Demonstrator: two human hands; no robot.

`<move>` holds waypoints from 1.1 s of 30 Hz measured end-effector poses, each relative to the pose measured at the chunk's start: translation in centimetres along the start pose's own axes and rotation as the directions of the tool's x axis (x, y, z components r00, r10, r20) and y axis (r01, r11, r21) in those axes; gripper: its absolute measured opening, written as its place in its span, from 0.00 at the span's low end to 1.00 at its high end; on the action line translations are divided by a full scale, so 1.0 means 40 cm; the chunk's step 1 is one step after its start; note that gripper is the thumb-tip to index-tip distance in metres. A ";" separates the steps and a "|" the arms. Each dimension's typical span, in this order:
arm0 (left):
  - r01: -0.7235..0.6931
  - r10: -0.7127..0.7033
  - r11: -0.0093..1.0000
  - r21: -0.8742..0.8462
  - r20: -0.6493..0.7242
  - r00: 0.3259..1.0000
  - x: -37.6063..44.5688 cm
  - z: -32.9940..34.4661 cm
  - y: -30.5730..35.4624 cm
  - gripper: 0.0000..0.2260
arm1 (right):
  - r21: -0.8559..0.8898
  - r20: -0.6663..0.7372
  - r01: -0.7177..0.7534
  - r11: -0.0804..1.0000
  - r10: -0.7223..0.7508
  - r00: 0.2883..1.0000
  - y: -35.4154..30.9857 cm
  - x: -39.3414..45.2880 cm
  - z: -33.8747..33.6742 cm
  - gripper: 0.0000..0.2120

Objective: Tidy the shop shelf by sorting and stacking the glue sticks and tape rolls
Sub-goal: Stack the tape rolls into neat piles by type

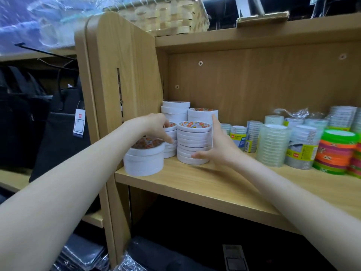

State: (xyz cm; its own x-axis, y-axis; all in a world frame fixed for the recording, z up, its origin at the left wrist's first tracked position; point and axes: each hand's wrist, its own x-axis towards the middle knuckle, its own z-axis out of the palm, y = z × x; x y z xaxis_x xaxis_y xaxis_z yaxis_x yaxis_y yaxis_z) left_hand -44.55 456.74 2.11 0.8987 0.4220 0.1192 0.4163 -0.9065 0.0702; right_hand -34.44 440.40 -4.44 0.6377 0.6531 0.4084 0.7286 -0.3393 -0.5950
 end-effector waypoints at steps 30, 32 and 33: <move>0.224 -0.219 0.944 0.241 -0.050 0.975 0.048 0.053 0.082 0.24 | -0.085 -0.009 0.051 0.995 -0.052 0.999 -0.015 -0.029 0.022 0.54; 0.234 -0.225 0.936 0.263 -0.062 0.972 0.050 0.054 0.083 0.27 | -0.084 -0.013 0.049 0.995 -0.050 0.999 -0.011 -0.027 0.024 0.54; 0.236 -0.226 0.934 0.270 -0.067 0.972 0.049 0.054 0.084 0.28 | -0.081 -0.015 0.049 0.996 -0.050 0.999 -0.010 -0.027 0.024 0.54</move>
State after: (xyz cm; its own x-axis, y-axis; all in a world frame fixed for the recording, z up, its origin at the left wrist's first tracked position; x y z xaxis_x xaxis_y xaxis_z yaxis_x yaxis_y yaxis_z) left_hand -41.08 454.49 0.44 0.7700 0.6159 0.1665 0.6378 -0.7504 -0.1734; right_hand -35.67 440.49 -5.29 0.6039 0.6591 0.4483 0.7768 -0.3607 -0.5162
